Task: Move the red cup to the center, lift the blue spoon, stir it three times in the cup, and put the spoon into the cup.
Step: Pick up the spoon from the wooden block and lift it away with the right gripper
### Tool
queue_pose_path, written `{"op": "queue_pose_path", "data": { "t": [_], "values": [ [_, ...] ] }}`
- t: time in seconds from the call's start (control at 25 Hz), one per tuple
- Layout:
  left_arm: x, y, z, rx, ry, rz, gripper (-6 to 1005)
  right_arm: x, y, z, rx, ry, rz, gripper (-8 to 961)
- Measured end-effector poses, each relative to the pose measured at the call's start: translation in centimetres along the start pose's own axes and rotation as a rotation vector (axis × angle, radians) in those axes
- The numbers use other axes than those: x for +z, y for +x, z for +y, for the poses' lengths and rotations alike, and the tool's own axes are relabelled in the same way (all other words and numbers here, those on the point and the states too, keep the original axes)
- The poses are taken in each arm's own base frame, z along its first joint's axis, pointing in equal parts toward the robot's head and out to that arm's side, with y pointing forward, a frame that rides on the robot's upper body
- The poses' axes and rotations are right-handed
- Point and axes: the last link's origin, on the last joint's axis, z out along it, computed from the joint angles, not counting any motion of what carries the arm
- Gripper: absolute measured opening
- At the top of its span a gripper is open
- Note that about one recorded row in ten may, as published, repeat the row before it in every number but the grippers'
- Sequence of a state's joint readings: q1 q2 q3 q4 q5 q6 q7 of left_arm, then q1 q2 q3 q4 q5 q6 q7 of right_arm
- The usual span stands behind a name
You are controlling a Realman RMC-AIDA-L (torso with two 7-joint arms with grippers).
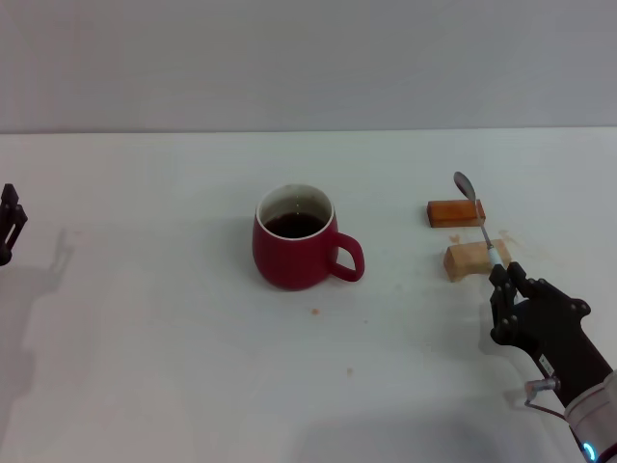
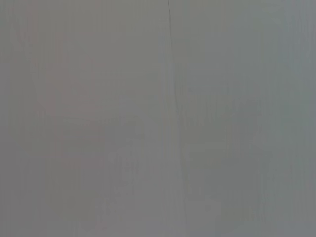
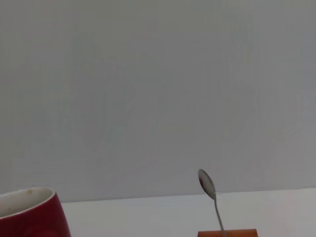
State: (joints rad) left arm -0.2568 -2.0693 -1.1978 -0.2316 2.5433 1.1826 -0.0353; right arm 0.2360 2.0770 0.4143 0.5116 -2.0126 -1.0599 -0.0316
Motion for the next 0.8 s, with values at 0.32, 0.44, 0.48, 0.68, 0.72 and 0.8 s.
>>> {"op": "queue_pose_path", "data": {
  "t": [0.32, 0.44, 0.48, 0.68, 0.72, 0.8],
  "values": [
    [0.0, 0.0, 0.0, 0.000, 0.001, -0.001, 843, -0.1, -0.2, 0.2, 0.005, -0.005, -0.017, 124],
    [0.0, 0.0, 0.0, 0.000, 0.001, 0.000, 843, -0.1, -0.3, 0.2, 0.008, -0.007, -0.020, 124],
    [0.0, 0.0, 0.0, 0.000, 0.001, -0.001, 843, -0.1, -0.4, 0.3, 0.009, -0.008, -0.022, 124],
    [0.0, 0.0, 0.0, 0.000, 0.001, 0.000, 842, -0.1, -0.8, 0.9, -0.011, -0.012, -0.030, 125],
    [0.0, 0.0, 0.0, 0.000, 0.001, 0.000, 842, -0.1, -0.9, 1.0, -0.011, -0.014, -0.029, 125],
    [0.0, 0.0, 0.0, 0.000, 0.001, 0.000, 842, 0.0, -1.1, 1.0, -0.006, -0.018, -0.032, 125]
  ]
}}
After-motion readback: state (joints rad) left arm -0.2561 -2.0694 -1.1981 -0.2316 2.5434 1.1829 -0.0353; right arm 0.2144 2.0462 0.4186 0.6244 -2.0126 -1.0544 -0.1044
